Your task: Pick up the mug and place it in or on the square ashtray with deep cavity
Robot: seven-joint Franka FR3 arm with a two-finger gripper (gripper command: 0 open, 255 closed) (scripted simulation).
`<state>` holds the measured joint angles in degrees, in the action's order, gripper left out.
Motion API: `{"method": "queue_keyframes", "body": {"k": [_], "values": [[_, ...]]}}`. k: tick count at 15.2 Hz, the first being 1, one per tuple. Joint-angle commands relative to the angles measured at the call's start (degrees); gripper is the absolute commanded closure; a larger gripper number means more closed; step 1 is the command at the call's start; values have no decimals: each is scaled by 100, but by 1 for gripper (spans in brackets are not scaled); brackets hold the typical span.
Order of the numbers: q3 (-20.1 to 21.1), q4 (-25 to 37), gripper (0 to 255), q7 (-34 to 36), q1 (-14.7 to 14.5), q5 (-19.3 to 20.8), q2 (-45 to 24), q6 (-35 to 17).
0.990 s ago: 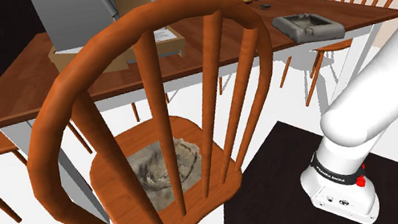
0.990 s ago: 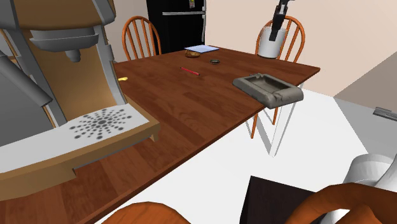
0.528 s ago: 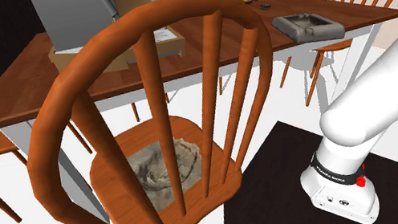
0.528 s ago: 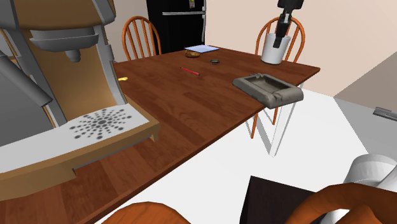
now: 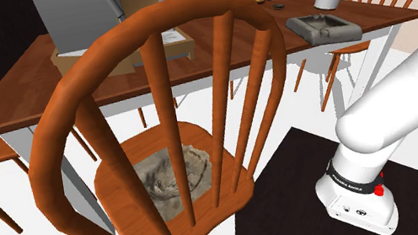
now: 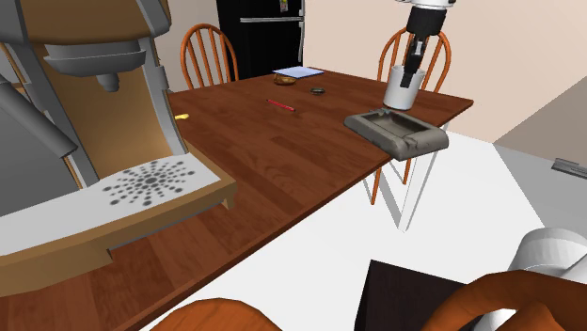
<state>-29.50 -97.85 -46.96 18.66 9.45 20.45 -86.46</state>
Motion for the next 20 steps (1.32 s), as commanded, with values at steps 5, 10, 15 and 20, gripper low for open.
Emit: {"method": "queue_keyframes", "body": {"k": [5, 10, 15, 20], "values": [[31, -705, 255, 91, 46, 100, 235, -487], [31, -798, 255, 101, 53, 112, 262, -556], [31, -798, 0, 101, 53, 112, 262, -556], [31, -798, 0, 101, 53, 112, 262, -555]]}}
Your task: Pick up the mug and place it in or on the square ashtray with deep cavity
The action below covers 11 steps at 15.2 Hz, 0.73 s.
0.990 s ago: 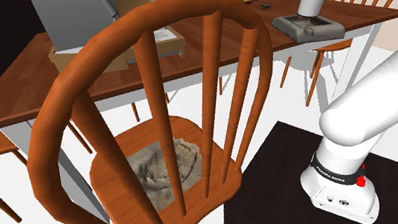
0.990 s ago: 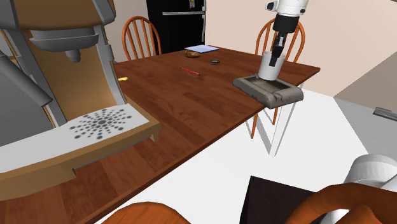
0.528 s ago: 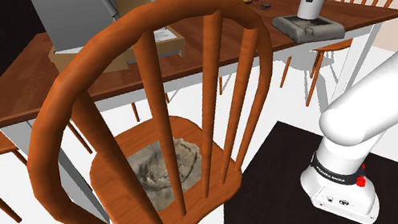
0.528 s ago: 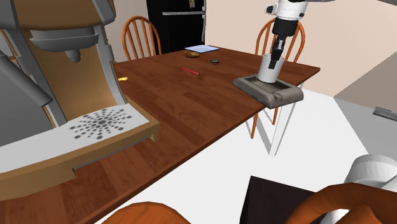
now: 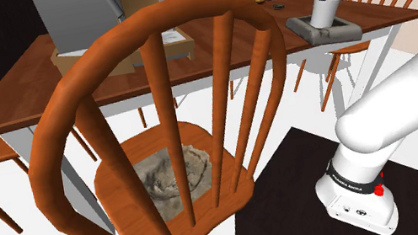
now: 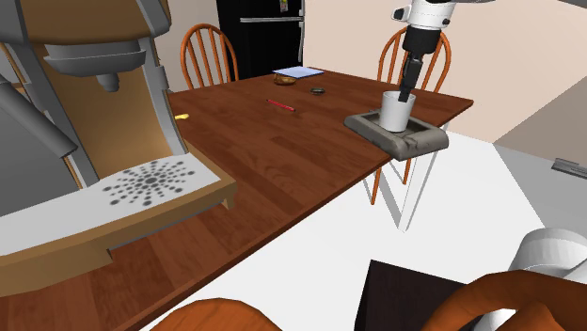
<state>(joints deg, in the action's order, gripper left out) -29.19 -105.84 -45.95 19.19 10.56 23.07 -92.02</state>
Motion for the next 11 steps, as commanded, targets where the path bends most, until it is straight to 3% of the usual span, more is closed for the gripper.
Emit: {"method": "queue_keyframes", "body": {"k": [1, 4, 11], "values": [[8, 237, 0, -20, -13, -24, -48, 192], [7, 956, 0, -93, -54, -103, -233, 737], [7, 956, 0, -93, -54, -103, -233, 737]]}}
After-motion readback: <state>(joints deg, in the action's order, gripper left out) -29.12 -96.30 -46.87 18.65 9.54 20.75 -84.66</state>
